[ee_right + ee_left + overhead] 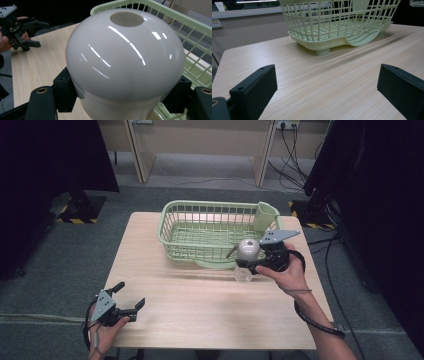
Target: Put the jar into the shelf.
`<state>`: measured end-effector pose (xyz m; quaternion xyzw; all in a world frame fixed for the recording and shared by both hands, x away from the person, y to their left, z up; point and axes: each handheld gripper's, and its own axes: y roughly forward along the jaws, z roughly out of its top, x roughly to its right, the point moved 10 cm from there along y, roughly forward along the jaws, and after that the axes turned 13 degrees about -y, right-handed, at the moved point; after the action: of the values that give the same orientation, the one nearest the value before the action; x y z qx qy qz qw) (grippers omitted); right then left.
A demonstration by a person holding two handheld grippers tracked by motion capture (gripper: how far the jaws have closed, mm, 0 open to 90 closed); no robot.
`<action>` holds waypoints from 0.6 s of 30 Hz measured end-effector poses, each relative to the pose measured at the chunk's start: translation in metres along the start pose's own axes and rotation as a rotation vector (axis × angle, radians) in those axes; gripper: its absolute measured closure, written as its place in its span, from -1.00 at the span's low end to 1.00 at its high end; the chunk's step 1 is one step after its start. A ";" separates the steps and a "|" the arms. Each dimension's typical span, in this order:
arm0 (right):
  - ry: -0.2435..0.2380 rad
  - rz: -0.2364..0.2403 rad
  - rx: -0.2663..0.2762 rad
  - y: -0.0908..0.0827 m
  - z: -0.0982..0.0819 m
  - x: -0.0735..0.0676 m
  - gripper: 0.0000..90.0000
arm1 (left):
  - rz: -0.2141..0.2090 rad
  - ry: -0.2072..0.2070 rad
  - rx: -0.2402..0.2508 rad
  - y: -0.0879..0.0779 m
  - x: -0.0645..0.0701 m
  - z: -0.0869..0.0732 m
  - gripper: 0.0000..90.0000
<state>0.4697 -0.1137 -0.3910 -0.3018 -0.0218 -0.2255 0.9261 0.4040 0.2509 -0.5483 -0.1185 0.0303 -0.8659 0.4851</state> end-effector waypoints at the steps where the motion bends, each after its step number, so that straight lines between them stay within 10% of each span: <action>1: -0.001 -0.003 0.005 -0.001 0.003 0.002 -0.38 | 0.000 0.000 0.000 0.000 0.000 0.000 -0.95; 18: 0.010 -0.020 0.038 -0.003 0.029 0.022 -0.38 | 0.000 -0.001 -0.001 0.000 0.000 0.000 -0.95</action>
<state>0.4910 -0.1078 -0.3620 -0.2827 -0.0244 -0.2361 0.9294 0.4041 0.2509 -0.5484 -0.1190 0.0304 -0.8657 0.4852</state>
